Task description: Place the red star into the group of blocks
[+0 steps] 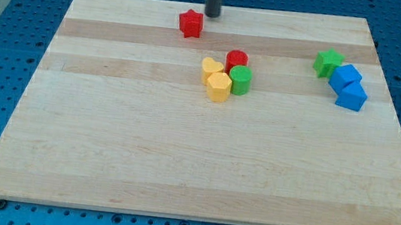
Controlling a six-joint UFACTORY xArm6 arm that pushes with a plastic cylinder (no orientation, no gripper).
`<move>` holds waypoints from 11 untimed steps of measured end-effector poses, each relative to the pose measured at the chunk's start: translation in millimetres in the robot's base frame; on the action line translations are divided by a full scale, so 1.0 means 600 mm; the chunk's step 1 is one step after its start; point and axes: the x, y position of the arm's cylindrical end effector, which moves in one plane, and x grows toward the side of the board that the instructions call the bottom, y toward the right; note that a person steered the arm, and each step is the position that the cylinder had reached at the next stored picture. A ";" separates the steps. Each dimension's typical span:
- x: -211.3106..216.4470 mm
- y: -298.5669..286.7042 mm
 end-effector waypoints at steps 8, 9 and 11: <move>0.116 0.000; 0.145 0.004; 0.168 0.024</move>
